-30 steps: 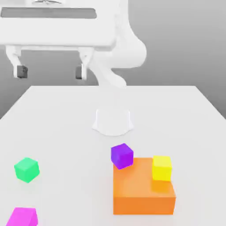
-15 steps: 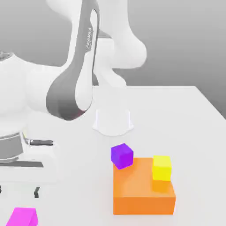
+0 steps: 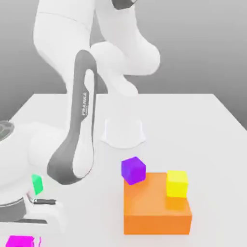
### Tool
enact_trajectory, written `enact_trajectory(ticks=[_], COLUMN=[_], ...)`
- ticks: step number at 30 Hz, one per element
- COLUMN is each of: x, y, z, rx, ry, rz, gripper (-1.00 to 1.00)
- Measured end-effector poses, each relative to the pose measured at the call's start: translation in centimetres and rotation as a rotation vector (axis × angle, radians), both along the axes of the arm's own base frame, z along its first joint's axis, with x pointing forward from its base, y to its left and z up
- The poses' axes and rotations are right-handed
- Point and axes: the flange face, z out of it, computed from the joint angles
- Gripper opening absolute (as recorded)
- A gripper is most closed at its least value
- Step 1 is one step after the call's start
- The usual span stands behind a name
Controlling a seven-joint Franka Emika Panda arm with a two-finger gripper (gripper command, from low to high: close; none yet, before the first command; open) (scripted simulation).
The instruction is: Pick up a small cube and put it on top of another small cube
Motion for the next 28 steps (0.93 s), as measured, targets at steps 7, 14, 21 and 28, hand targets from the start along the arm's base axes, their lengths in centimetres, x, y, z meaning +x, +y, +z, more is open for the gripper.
enact_trajectory(ticks=[7,14,21,28], x=[0.0,-5.3,-12.4,-12.8], y=[12.8,28.9,36.4,36.7], z=[7.0,11.9,12.8,8.4], rx=[0.022,0.025,0.004,0.001], ry=[-0.004,-0.001,0.0,0.001], rz=[0.258,0.636,0.888,0.899], gripper=[-1.0,-1.0,-1.0,1.0])
